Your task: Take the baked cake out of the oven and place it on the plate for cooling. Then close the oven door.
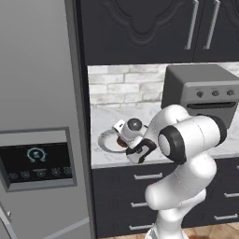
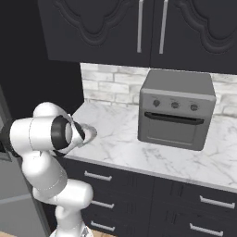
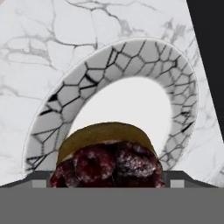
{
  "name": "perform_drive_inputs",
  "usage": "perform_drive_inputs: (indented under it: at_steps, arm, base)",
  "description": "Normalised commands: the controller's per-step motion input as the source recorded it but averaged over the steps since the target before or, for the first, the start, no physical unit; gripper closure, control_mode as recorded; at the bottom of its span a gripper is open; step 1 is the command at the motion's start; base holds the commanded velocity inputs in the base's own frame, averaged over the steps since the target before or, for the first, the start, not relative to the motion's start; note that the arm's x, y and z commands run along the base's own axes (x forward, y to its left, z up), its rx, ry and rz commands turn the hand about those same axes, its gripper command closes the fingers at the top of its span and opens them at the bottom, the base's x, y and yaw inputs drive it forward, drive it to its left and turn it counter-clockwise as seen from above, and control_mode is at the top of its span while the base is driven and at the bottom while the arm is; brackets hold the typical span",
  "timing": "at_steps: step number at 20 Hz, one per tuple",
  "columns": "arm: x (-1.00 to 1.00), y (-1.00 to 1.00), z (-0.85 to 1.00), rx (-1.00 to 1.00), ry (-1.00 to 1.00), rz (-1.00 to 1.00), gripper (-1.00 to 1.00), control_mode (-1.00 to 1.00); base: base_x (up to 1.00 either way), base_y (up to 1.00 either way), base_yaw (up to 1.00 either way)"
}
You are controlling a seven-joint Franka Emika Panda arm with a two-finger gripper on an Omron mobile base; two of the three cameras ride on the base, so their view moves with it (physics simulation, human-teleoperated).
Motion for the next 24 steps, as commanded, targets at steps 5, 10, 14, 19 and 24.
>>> perform_drive_inputs:
  at_steps: [5,10,14,19,24]
  arm:
    - [0.37,0.23,0.00,0.00,0.00,0.00,1.00,-1.00]
    - [0.40,0.27,-0.02,0.00,0.00,0.00,-1.00,-1.00]
    - [0.18,0.07,-0.13,0.00,0.00,0.00,-1.00,-1.00]
    - [0.06,0.00,-0.14,0.00,0.01,0.00,-1.00,-1.00]
    - [0.12,0.00,-0.05,0.00,0.03,0.02,-1.00,-1.00]
  base:
    - [0.00,0.00,0.00]
    - [0.00,0.00,0.00]
    - [0.00,0.00,0.00]
    - [0.00,0.00,0.00]
    - [0.00,0.00,0.00]
